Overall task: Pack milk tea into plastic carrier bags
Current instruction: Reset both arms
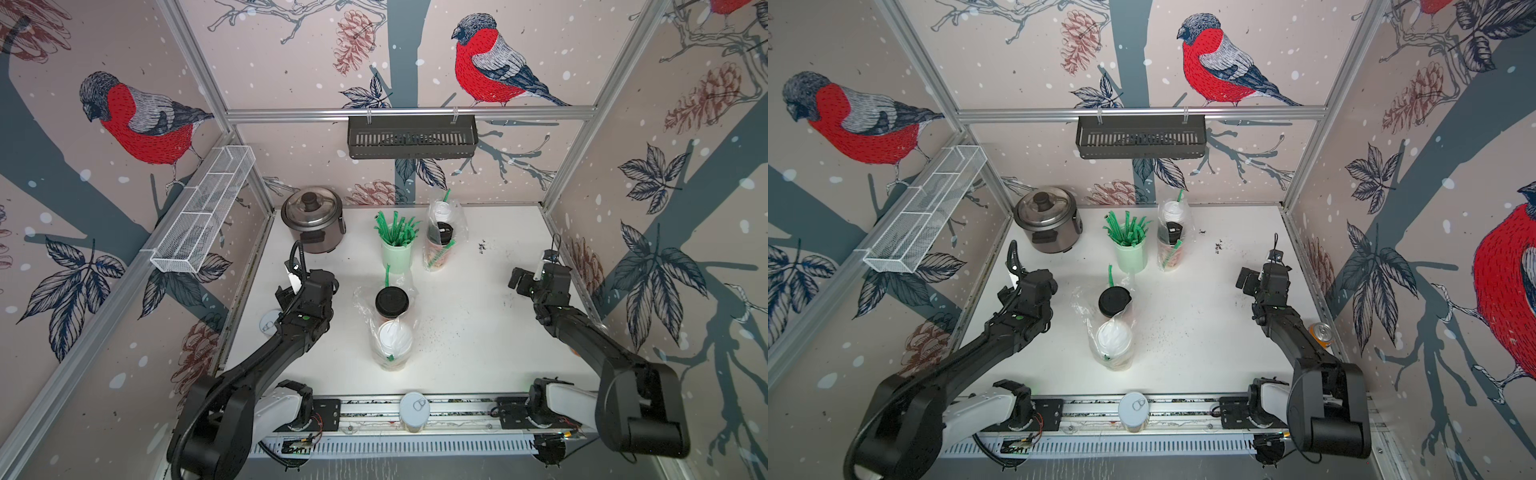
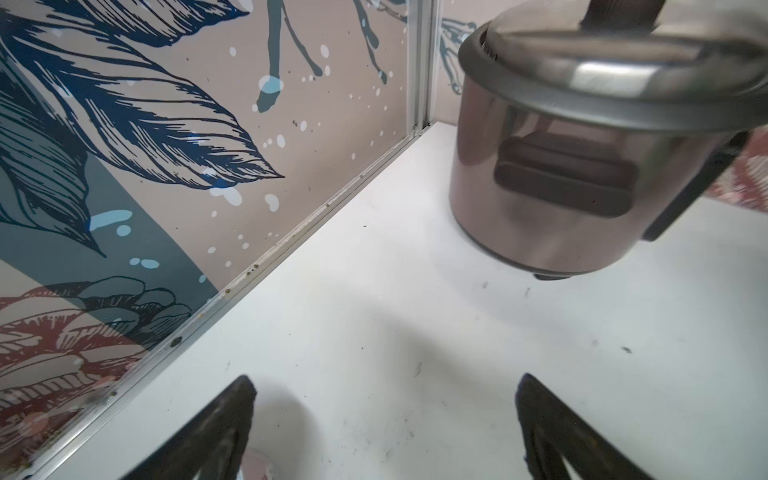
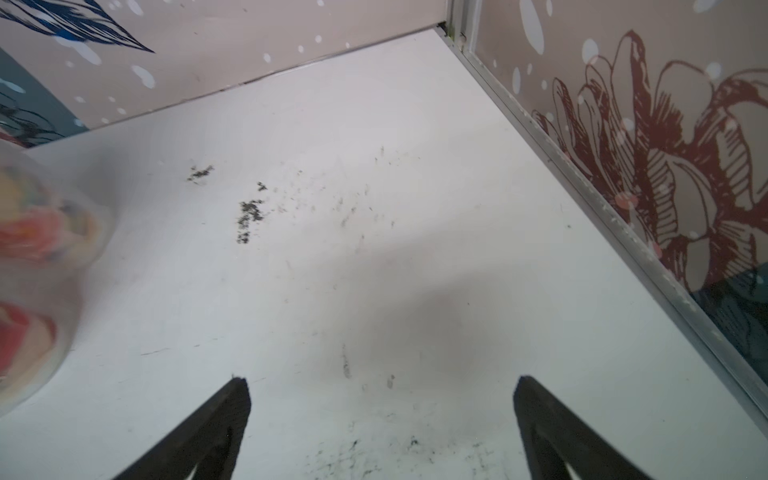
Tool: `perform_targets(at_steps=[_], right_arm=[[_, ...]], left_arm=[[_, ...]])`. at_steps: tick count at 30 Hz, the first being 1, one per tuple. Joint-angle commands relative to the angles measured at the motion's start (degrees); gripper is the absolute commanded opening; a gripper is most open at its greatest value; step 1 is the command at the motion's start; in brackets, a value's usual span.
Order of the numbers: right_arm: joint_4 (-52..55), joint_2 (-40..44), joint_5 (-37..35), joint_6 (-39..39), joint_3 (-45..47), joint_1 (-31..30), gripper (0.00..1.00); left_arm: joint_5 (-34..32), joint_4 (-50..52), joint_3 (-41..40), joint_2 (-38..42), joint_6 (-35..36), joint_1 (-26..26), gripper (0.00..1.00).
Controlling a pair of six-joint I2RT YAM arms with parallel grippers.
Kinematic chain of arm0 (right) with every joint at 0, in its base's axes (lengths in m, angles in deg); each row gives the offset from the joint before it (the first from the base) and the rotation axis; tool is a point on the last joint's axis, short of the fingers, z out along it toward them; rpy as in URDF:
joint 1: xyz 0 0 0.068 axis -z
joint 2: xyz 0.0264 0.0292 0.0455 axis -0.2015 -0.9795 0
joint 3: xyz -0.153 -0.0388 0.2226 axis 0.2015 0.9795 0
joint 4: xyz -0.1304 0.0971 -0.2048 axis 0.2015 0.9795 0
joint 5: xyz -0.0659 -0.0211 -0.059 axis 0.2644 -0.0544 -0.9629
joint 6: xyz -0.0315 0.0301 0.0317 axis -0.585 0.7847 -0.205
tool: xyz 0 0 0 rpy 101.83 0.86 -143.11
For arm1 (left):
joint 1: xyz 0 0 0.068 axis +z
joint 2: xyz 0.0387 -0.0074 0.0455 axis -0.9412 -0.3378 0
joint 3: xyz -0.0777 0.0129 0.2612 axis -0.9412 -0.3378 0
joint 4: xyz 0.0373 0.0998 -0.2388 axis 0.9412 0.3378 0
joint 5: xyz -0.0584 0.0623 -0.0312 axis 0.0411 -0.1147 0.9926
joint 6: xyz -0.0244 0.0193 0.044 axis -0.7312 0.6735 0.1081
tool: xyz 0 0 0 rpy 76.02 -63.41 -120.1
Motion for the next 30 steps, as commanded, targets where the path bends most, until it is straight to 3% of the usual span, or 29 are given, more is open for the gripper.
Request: perform_targets(at_steps=[1,8,19,26,28,30], right_arm=[[-16.92,-3.21,-5.49,-2.16,3.76,-0.03,1.0],[-32.35,-4.88,-4.5,-2.91,9.45,-0.39,1.0],[-40.33,-7.51,1.43,-6.68,10.27,-1.65,1.0],[-62.45,-16.39,-2.83,-13.14,17.16,-8.56,1.0],[-60.77,-15.9,-2.25,-12.89,16.67,-8.12,1.0],[-54.78,-14.93,-1.38,-12.15,14.5,-7.43,1.0]], left_arm=[[-1.68,-14.11,-1.69,-4.59,5.16,1.39,0.97],[6.9,-33.44,-9.47,-8.73,12.09,5.67,0.97],[21.03,-49.76,-13.53,-10.42,18.29,9.69,0.95],[27.57,-62.45,-15.39,-19.87,21.29,10.79,0.96],[28.34,-67.03,-15.9,-22.18,22.62,10.75,0.96],[28.23,-61.22,-13.71,-21.38,22.56,10.91,0.96]])
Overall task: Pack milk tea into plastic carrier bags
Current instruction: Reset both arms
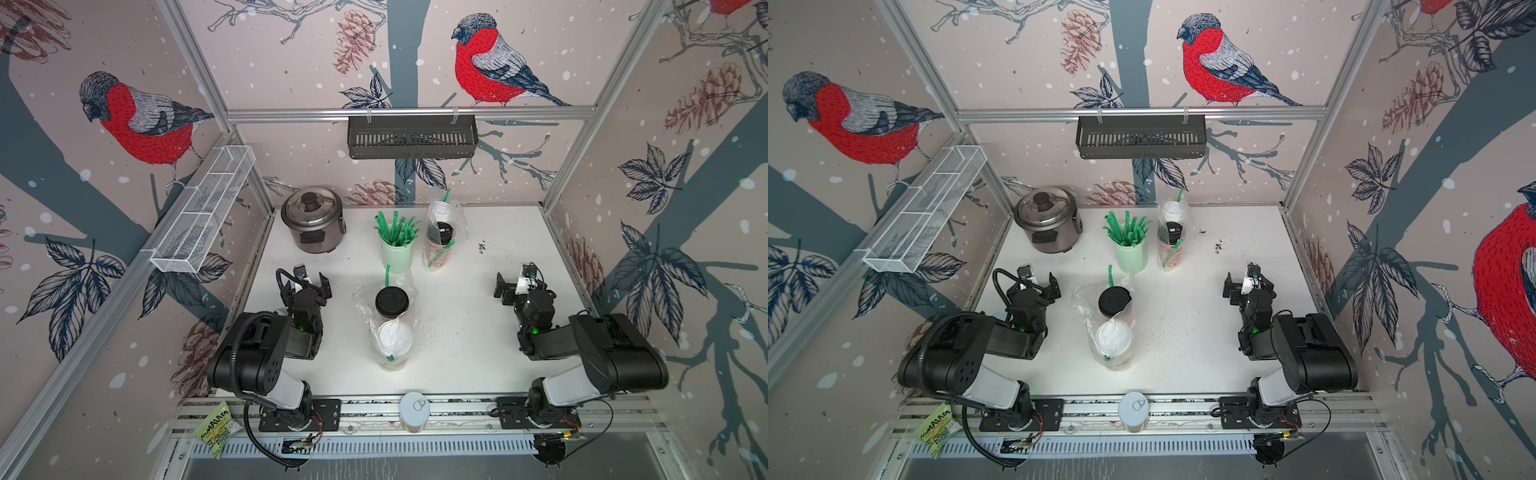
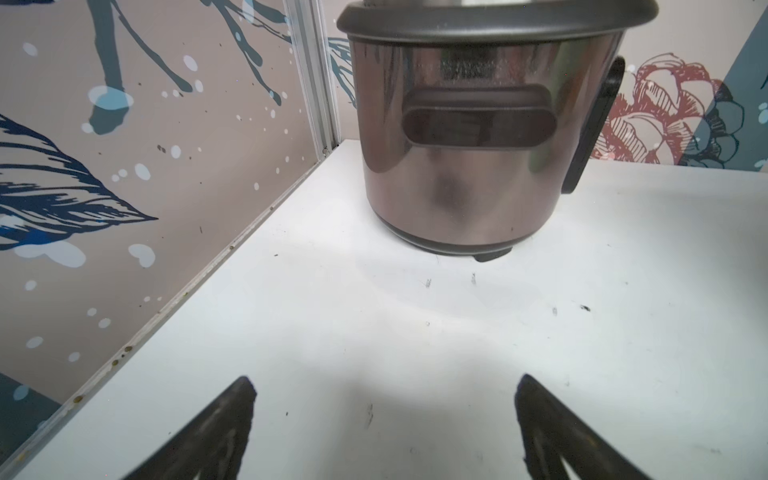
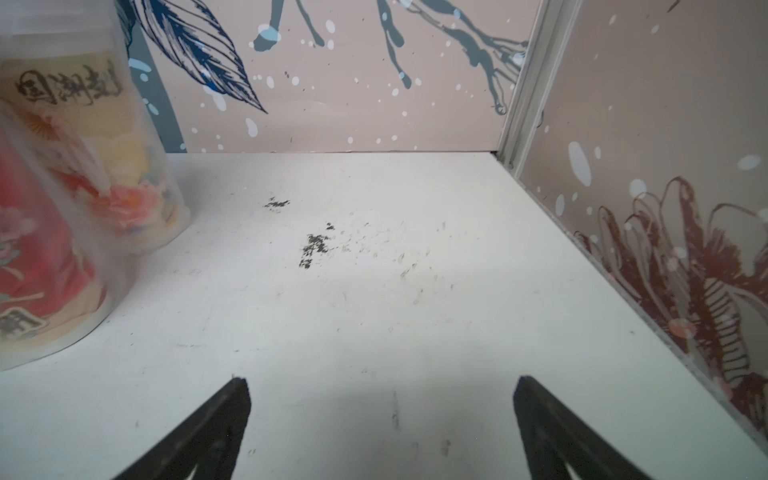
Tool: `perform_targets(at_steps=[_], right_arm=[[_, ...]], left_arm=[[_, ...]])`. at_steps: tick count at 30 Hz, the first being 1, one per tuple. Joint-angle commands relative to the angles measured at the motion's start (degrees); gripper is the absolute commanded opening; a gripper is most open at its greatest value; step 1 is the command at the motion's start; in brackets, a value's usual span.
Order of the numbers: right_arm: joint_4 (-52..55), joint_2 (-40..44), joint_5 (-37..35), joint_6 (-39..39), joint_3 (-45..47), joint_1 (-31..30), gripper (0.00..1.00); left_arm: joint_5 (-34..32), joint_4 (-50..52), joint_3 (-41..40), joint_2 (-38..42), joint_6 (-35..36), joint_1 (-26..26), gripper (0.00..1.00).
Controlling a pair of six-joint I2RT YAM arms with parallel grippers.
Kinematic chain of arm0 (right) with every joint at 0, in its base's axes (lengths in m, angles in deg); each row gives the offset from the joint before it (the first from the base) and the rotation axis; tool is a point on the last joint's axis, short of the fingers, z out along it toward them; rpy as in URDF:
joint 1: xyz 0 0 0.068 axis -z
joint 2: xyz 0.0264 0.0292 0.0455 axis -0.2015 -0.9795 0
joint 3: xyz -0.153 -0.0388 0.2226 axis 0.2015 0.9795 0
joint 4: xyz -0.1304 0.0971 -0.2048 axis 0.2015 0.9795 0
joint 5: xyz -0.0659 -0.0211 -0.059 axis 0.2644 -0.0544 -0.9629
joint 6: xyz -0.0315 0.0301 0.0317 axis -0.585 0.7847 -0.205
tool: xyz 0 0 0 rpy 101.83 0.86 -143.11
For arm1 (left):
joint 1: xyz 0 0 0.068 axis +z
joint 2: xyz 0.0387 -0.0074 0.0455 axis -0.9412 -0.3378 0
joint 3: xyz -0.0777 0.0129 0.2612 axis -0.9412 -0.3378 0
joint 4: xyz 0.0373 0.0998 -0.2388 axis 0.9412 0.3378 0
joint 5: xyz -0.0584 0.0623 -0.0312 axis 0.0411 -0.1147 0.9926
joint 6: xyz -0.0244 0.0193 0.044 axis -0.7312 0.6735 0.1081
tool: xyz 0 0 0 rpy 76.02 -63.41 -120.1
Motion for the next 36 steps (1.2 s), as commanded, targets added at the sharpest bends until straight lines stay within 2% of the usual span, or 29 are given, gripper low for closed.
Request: perform_targets(at_steps=[1,3,12,36], right_arm=[[-1.94,-0.15,0.65,-0.29,-2.05,1.18,1.0],[1.33,0.22,1.53,1.31,-3.38,2.45,1.0],[2.3,-0.12,2.19,2.66,-4.11,3.62,1.0],[2.06,-0.04,1.61,2.57,-4.02,3.4,1.0]], left_arm=[[2.33,-1.47,3.11,0.47,1.12,0.55,0.96],[4.58,0.03,3.5,0.91,0.02,1.92,0.96],[4.9,0.6,3.79,0.97,-0.18,2.11,1.0],[4.8,1.21,3.8,1.32,-0.46,2.1,0.99]])
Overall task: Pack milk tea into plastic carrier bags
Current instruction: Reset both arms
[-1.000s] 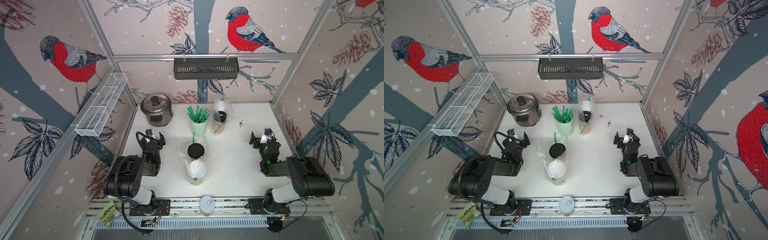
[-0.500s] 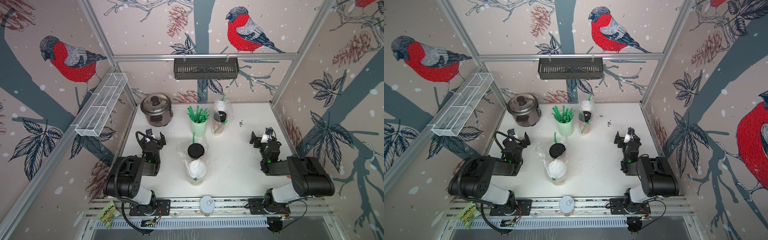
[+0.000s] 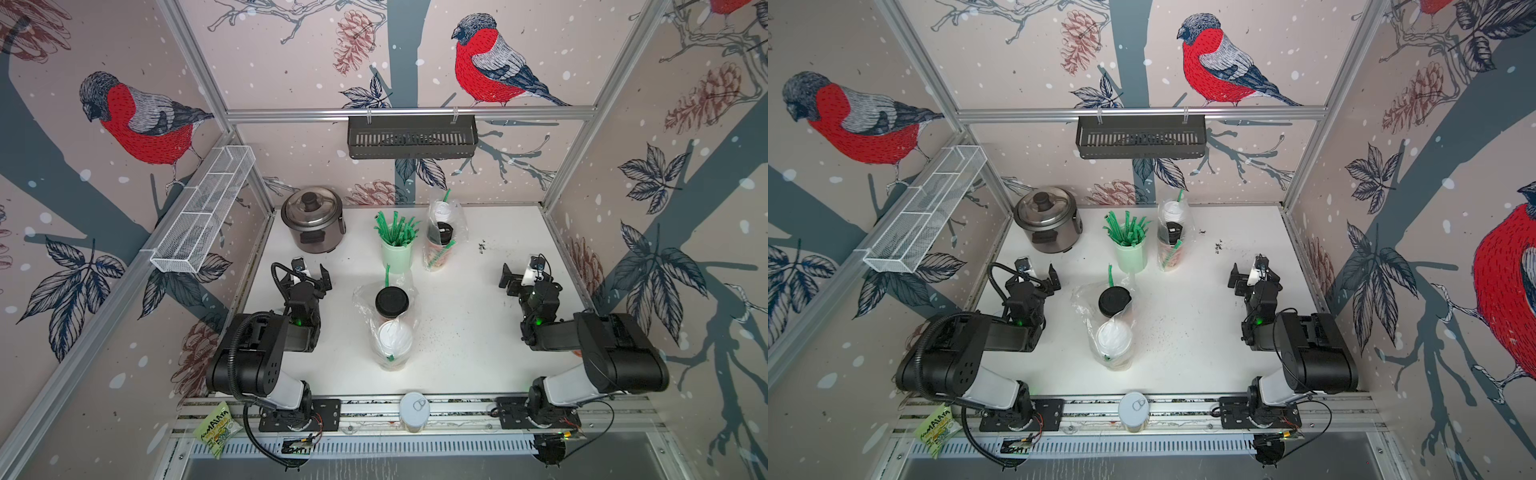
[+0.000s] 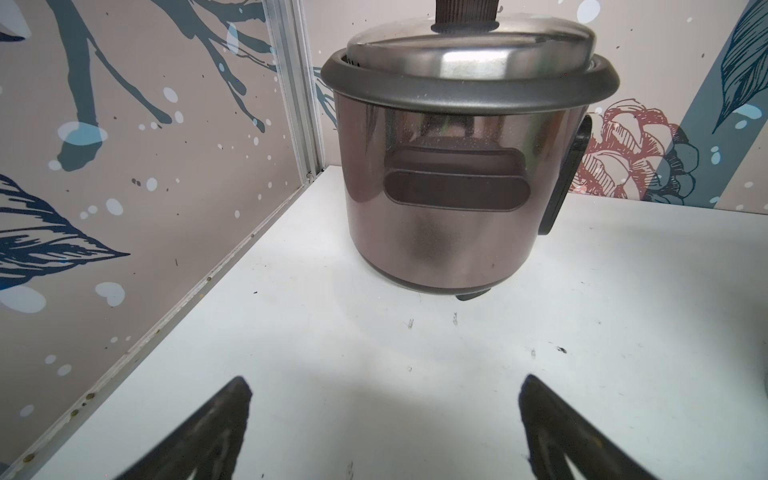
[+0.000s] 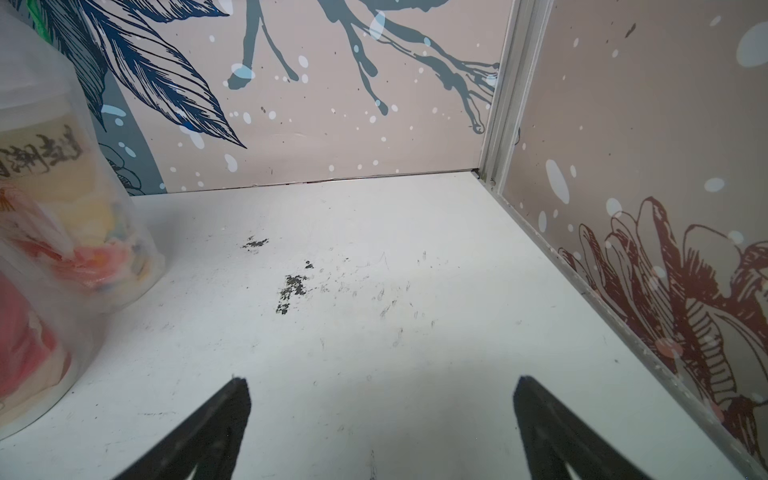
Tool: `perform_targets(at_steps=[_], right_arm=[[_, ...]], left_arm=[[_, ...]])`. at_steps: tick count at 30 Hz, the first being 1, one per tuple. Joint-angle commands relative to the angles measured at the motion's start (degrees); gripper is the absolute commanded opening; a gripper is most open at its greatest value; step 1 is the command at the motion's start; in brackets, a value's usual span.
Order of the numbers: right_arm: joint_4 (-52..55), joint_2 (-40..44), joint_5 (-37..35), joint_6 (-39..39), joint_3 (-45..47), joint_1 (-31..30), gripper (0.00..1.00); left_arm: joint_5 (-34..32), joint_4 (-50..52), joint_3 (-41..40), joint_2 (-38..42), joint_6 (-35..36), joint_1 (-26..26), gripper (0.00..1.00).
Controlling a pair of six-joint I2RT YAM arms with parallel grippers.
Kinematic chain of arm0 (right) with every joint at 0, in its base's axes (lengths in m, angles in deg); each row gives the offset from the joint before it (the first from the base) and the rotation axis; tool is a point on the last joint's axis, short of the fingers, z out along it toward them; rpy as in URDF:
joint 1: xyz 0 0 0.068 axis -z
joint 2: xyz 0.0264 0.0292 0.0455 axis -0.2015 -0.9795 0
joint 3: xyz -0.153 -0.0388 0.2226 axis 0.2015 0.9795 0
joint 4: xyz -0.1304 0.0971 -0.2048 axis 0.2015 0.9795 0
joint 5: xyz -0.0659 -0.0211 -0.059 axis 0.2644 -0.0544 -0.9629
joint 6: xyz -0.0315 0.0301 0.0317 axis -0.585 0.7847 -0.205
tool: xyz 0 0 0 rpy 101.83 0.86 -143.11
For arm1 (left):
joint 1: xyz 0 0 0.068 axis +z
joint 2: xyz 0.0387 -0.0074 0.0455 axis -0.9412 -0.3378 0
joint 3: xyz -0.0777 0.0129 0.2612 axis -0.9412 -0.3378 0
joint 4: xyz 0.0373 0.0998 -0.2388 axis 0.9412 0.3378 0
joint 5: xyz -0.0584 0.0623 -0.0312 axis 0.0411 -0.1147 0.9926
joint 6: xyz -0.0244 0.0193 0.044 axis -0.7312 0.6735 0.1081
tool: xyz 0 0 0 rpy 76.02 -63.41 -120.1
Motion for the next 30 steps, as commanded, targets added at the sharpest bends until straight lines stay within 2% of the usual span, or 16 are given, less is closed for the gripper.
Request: perform_targets(at_steps=[1,8,12,13,14,16,18,22,24,30], right_arm=[[-0.77,0.21,-0.38,0.71,0.09,-0.14,1.0],[-0.98,0.26,-0.92,0.27,0.27,-0.59,1.0],[-3.08,0.7,7.98,-1.97,1.69,0.71,1.0],[-2.86,0.55,8.26,-1.93,1.49,0.78,1.0],[-2.63,0.61,6.03,-1.26,1.3,0.73,1.0],[-0.32,0.18,-3.33,1.94,-0.18,0.04,1.0],[-1.12,0.09,-7.05,1.24,0.08,-1.73,1.0],[-0.94,0.12,-5.78,1.05,0.07,-1.55,1.0],[-0.56,0.26,-0.15,0.51,0.02,-0.04,1.0],[-0.46,0.33,0.28,0.8,-0.02,0.25,1.0]], left_arm=[[0.44,-0.56,0.27,0.28,0.03,0.11,0.99],[0.46,-0.56,0.28,0.28,0.02,0.14,0.99],[0.49,-0.55,0.28,0.27,-0.01,0.14,0.99],[0.5,-0.54,0.21,0.28,-0.01,0.13,0.99],[0.5,-0.54,0.31,0.28,0.01,0.1,0.99],[0.5,-0.5,0.28,0.28,-0.01,0.12,0.99],[0.48,-0.58,0.25,0.27,0.01,0.1,0.99],[0.5,-0.59,0.31,0.28,0.01,0.06,0.99],[0.5,-0.56,0.28,0.28,0.02,0.14,0.99],[0.5,-0.56,0.17,0.36,0.02,0.14,0.99]])
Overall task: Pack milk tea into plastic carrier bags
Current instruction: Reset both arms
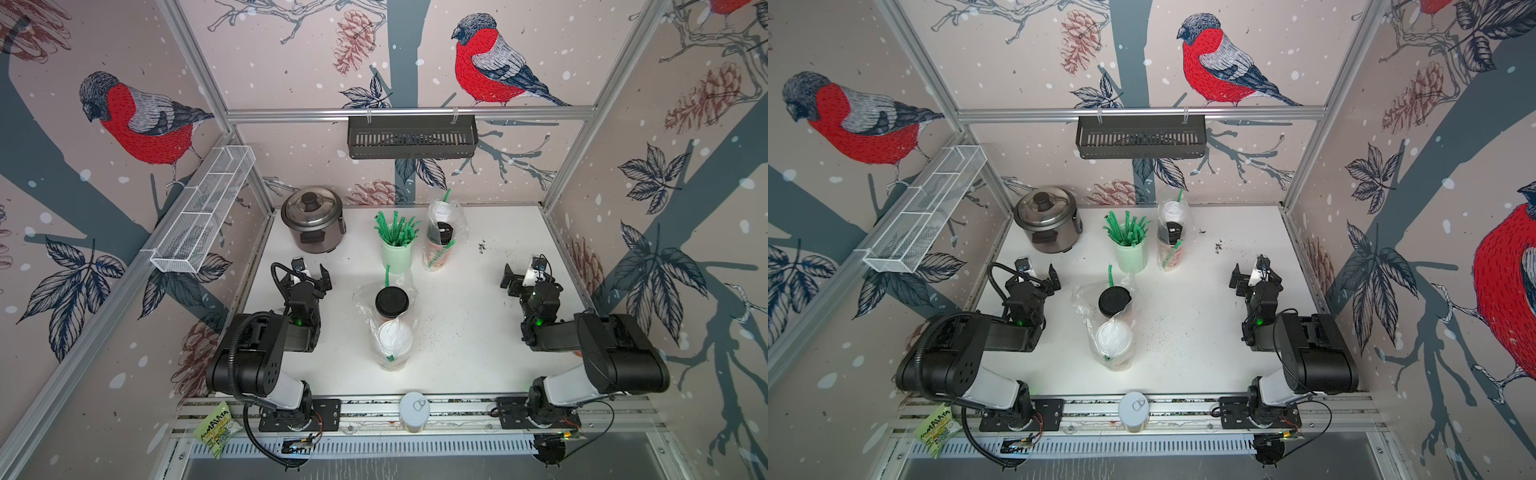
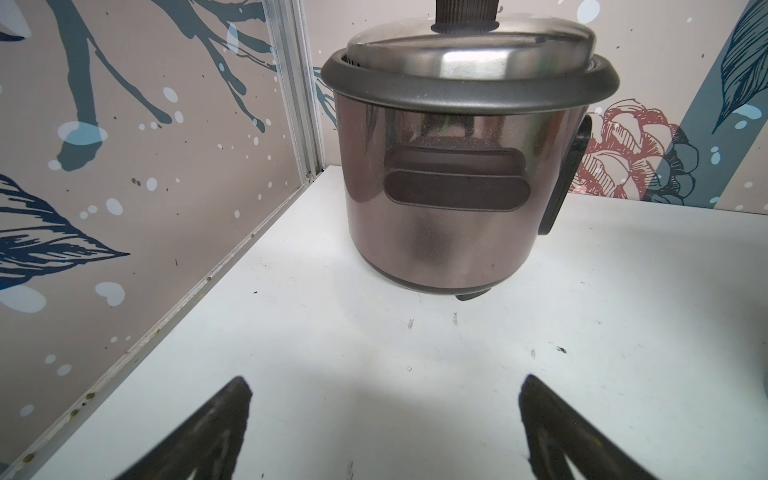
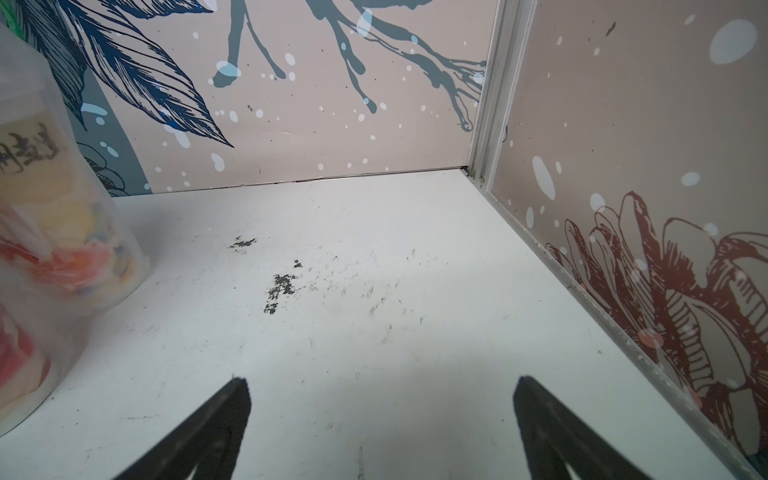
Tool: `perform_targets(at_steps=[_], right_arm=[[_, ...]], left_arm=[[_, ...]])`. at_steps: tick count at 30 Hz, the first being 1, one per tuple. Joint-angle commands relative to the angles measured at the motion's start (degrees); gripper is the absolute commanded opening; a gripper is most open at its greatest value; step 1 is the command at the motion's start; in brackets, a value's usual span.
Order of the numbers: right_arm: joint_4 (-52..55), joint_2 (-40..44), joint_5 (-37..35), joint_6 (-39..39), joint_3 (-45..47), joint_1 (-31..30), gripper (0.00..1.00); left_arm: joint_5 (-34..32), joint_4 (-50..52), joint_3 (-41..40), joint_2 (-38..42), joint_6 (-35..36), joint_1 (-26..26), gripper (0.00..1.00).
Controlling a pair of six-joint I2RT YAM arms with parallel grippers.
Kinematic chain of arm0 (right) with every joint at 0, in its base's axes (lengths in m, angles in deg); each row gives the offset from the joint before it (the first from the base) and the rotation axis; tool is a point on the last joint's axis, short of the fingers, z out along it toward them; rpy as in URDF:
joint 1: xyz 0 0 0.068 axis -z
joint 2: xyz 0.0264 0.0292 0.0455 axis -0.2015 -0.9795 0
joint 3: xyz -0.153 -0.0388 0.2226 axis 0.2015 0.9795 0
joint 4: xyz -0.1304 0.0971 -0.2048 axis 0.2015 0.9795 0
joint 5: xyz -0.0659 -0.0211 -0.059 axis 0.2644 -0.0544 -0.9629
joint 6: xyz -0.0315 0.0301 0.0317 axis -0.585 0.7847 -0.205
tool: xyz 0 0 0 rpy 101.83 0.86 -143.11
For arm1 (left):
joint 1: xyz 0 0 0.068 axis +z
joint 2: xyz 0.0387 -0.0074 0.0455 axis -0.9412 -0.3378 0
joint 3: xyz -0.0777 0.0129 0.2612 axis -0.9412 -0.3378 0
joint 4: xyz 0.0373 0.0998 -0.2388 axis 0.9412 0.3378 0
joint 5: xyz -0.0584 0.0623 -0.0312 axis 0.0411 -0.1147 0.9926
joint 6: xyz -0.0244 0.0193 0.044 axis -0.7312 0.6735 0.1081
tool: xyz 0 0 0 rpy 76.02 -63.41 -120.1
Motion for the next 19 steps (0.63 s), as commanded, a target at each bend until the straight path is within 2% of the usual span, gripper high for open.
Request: perform_targets(at_steps=[1,19], right_arm=[[-0.61,0.06,1.34,0.75,-0.32,0.01,1.0],[-0.65,0.06,0.94,0.65,-0.24,-0.17,1.0]], left_arm=[[0.47,-0.49,0.22,0.26,0.02,0.12,0.99],[0.48,-0.32,0.42,0.25,0.03,0.1,0.99]])
